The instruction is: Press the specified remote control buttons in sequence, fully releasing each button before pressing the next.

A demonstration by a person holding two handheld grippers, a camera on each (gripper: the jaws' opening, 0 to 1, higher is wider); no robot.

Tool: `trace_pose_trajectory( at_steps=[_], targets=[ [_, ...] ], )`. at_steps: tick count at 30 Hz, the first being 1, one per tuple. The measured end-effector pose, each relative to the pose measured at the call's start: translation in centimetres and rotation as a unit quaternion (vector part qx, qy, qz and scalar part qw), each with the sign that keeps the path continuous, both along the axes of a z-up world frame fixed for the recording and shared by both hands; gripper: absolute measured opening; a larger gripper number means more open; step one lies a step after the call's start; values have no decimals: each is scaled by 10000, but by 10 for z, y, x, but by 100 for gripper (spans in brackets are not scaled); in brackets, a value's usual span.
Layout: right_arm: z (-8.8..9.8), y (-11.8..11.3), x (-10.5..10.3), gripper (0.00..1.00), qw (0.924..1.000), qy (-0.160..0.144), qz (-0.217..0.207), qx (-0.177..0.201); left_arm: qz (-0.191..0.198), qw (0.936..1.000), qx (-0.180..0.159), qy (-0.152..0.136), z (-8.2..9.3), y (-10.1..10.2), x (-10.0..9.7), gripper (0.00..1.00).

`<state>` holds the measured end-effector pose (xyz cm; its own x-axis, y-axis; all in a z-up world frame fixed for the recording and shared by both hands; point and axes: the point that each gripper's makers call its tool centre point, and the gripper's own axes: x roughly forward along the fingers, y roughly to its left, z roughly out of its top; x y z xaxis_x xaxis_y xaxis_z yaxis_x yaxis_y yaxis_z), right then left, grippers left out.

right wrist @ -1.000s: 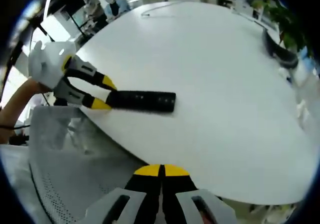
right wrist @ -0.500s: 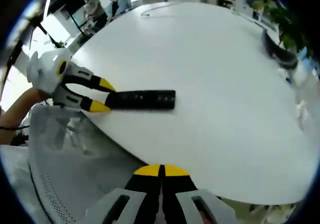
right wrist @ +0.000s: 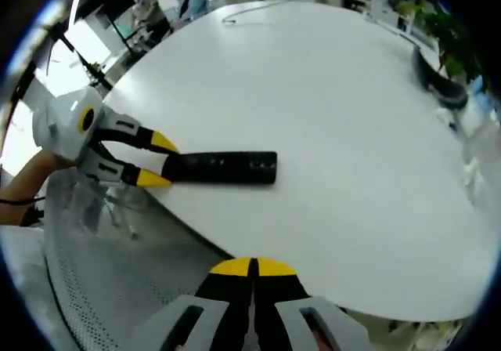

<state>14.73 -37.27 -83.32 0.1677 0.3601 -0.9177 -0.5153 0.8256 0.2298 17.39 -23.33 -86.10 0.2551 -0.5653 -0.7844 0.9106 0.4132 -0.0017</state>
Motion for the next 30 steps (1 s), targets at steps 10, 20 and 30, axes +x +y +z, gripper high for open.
trace_pose_trajectory(
  at_steps=[10,20,30],
  targets=[
    [0,1,-1,0,10000,2,45,-23,-32,10000,-9,3,1,-4,-9,24],
    [0,3,-2,0,10000,-7,99,-9,91,9999,-96,-32,2,-6,-17,24],
    [1,4,-3,0,9999,-3,125,32,137,9998,-131,-48,3,-8,-20,24]
  ],
)
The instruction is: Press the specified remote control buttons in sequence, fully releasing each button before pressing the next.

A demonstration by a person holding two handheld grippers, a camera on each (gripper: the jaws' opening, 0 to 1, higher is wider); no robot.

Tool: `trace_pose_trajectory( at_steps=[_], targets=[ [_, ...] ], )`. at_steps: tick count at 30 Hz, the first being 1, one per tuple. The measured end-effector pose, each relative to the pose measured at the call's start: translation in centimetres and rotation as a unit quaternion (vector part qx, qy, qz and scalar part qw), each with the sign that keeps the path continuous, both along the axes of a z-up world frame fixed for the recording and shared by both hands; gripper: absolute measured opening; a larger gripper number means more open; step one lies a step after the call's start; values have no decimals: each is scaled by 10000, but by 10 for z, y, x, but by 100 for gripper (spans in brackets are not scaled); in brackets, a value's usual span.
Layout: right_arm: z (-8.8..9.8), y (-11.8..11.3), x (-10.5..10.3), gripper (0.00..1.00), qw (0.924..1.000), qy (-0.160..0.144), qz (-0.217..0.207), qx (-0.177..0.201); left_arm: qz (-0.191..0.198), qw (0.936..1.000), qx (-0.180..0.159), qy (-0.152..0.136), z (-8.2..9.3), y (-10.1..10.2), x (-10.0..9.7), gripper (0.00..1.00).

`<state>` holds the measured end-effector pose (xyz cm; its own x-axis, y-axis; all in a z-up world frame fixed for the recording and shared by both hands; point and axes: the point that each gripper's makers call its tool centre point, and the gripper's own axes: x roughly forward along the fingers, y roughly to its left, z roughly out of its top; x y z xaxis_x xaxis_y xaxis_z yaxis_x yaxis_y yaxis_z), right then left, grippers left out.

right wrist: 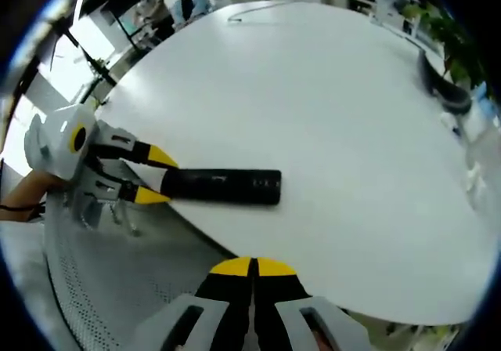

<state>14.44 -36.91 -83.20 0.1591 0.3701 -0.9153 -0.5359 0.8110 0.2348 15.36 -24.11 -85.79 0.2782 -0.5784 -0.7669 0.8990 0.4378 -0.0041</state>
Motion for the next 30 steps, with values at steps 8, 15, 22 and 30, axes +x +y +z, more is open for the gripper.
trace_pose_trajectory(
  at_steps=[8,15,22,30],
  targets=[
    [11,7,8,0,9980,75,-246,569,73,10000,25,19,-1,0,1,24],
    [49,15,63,0,9859,-219,-876,1406,72,10000,27,3,-1,0,1,24],
    [50,34,97,0,9754,-35,-1239,1821,97,9999,-41,-29,-2,-2,2,24],
    [19,34,96,0,9799,-2,-1247,1559,105,9999,-56,-31,-3,-2,2,24]
  ],
)
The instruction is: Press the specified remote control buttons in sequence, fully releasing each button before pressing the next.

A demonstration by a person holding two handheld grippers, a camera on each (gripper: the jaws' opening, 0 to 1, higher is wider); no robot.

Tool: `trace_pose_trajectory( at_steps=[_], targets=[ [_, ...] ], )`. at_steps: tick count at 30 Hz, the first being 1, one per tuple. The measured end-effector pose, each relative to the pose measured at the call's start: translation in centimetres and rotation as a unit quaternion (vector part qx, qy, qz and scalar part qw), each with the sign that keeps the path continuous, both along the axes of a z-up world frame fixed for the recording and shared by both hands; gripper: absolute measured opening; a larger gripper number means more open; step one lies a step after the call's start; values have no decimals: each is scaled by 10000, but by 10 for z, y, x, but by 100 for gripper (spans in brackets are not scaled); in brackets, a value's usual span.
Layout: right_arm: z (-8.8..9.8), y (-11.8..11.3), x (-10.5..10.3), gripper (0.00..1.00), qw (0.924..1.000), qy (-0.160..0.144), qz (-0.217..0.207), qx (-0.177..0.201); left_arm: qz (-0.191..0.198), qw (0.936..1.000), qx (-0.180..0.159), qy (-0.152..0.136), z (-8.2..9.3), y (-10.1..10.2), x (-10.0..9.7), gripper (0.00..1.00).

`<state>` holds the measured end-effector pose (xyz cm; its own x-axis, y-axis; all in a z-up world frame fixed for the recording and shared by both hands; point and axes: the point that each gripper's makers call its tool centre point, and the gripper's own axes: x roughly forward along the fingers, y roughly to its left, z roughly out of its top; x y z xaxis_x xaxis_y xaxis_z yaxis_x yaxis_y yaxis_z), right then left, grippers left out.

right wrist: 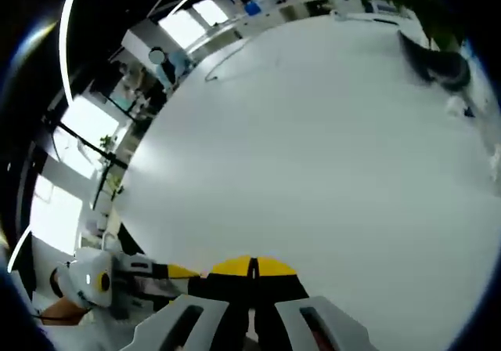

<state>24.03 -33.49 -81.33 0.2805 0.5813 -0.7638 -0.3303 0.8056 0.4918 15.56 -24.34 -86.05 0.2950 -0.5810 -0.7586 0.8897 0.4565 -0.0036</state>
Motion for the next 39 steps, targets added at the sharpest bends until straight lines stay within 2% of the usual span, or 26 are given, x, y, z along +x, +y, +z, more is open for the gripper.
trace_pose_trajectory(
  at_steps=[3,5,6,7,8,9,12,14,20,22,26,30,39],
  targets=[
    [-12,-7,-14,0,9999,117,27,-34,17,10000,-27,-3,0,0,0,24],
    [-28,-16,-30,0,9995,188,148,-219,9,10000,-50,-21,0,0,0,24],
    [-34,-23,-34,0,9984,393,65,-406,13,10000,-59,-21,0,0,0,24],
    [-30,-26,-35,0,9972,588,-1,-453,9,10000,-58,-24,0,0,0,24],
    [-19,-16,-22,0,9998,186,-35,-47,12,10000,-58,-20,0,0,0,24],
    [-16,-14,-17,0,9999,51,-128,96,13,10000,-60,-20,0,0,0,24],
    [-25,-18,-23,0,9992,388,-53,-75,11,10000,-69,-26,0,0,0,24],
    [-26,-19,-21,0,9993,354,-67,-71,3,10000,-70,-33,0,0,0,24],
    [-28,-15,-22,0,9985,518,-92,162,-36,10000,-64,-50,0,0,0,24],
    [-28,-11,-26,0,9971,690,-98,305,-49,9999,-83,-59,0,-1,-1,24],
    [-30,-10,-25,0,9975,644,-76,273,-107,9999,-98,-47,0,-3,-3,24],
    [-38,-11,-30,0,9961,864,-18,170,-116,9999,-97,-47,0,-4,-2,24],
    [-38,-13,-29,0,9951,907,-176,343,-118,9999,-118,-42,-1,-4,-1,24]
  ],
)
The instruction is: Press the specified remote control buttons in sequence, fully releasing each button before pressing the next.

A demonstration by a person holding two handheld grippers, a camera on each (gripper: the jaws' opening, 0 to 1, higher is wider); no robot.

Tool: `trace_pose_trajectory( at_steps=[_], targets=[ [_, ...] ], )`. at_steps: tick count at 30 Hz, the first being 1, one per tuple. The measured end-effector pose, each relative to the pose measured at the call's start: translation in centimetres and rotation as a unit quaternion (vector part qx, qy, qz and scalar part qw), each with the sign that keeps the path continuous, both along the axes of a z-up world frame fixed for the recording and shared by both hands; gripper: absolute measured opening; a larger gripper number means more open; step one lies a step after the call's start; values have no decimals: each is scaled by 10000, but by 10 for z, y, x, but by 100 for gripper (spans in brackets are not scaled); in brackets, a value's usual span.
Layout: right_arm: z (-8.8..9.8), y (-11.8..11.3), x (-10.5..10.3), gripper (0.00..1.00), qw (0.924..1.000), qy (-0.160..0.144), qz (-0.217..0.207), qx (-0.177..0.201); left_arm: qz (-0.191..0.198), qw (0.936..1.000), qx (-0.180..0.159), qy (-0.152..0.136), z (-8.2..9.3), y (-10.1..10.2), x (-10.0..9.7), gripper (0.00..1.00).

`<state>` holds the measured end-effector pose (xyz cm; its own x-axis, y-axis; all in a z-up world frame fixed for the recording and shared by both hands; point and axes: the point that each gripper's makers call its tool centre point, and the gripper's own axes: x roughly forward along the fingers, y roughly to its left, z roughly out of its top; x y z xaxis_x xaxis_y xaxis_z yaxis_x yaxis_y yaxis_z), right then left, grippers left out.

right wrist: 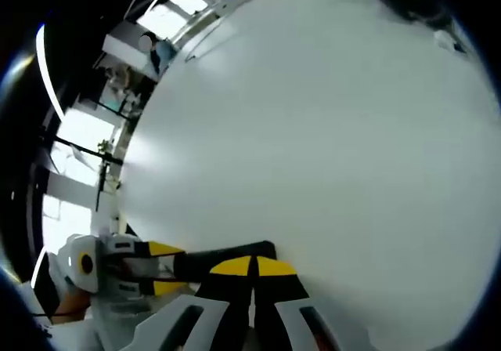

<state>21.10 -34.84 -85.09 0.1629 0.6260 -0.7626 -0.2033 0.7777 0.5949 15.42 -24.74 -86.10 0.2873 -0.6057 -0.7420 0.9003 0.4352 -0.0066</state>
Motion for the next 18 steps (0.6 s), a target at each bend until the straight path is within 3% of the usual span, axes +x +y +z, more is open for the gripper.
trace_pose_trajectory(
  at_steps=[9,18],
  targets=[
    [0,1,-1,0,9998,56,-168,63,-28,10000,-30,-12,0,0,0,24],
    [2,3,-2,0,9996,-105,145,-216,-54,10000,-27,-16,1,-1,0,24]
  ],
)
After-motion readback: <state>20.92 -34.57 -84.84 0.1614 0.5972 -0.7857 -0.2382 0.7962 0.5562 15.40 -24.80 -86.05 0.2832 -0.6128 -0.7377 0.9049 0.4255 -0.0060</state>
